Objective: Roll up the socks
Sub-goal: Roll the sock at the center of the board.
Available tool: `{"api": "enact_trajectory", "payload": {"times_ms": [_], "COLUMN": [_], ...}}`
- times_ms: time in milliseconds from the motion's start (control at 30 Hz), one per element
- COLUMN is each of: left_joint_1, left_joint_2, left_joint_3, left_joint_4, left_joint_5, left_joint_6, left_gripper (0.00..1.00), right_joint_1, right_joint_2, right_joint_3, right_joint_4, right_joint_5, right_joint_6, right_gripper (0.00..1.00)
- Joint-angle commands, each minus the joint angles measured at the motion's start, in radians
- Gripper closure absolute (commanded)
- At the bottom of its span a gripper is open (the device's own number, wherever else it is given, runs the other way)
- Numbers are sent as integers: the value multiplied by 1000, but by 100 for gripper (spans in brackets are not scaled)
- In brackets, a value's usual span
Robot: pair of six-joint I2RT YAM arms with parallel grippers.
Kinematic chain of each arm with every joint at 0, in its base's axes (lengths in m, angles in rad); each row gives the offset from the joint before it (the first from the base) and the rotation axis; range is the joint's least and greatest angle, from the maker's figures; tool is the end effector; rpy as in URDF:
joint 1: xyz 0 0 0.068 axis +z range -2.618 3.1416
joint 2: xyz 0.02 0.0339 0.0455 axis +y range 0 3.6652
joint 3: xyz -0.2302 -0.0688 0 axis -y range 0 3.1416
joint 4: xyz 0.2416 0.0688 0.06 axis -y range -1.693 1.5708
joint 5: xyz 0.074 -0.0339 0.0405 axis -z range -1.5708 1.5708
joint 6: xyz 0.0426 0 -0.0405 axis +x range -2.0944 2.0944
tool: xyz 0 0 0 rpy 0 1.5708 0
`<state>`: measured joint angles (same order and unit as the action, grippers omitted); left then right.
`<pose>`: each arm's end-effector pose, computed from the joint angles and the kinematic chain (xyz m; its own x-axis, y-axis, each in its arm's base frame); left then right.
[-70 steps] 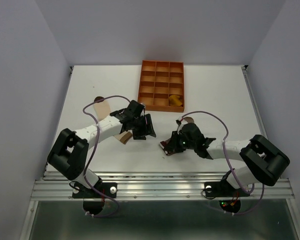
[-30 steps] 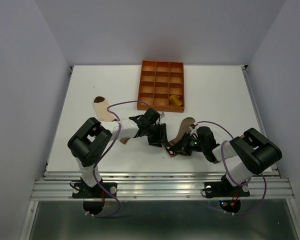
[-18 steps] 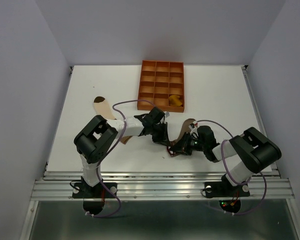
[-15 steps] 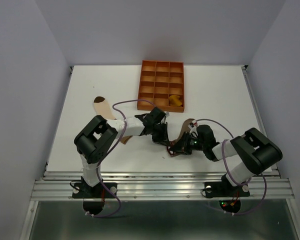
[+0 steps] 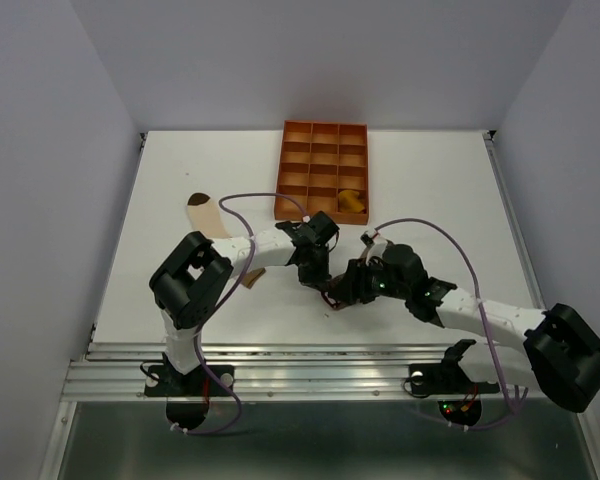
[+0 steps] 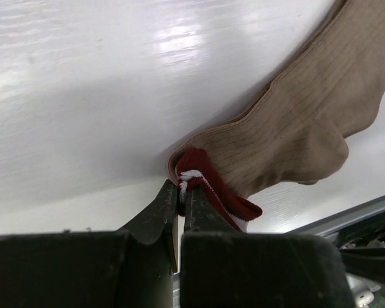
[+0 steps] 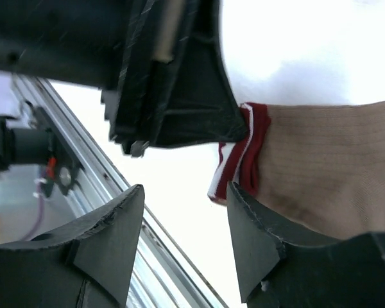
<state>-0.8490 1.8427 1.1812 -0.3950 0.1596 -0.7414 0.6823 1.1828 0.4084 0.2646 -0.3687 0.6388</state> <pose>0.2370 -0.2795 0.1331 -0.9596 0.0811 -0.2694 0.1962 0.8792 -0.4343 0.1819 0.1676 0.1450 -0.8003 0.0663 -0.5959 -0.4424 0.6054 0.6616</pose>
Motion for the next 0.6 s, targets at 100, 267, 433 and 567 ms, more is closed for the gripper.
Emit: {"api": "enact_trajectory", "payload": {"times_ms": [100,267,433,567], "left_joint_1": [5,5,5,4], "left_joint_2": [-17,-8,-10,-10], "left_joint_3": [29,41,61,64], "left_joint_4": [-274,-314,-349,-369], "left_joint_5": [-94,-55,-62,-51], "left_joint_6": [17,25,25,22], "left_gripper": [100,100,100,100], "right_joint_1": [183,333,427,468], "right_joint_2": [-69,-40,-9,29], "right_joint_3": [66,118,164,194], "right_joint_4": [-140,-180,-189,-173], "right_joint_5": [255,457,602,623], "right_joint_6": [-198,-287,-355,-402], "right_gripper": [41,41,41,41]}}
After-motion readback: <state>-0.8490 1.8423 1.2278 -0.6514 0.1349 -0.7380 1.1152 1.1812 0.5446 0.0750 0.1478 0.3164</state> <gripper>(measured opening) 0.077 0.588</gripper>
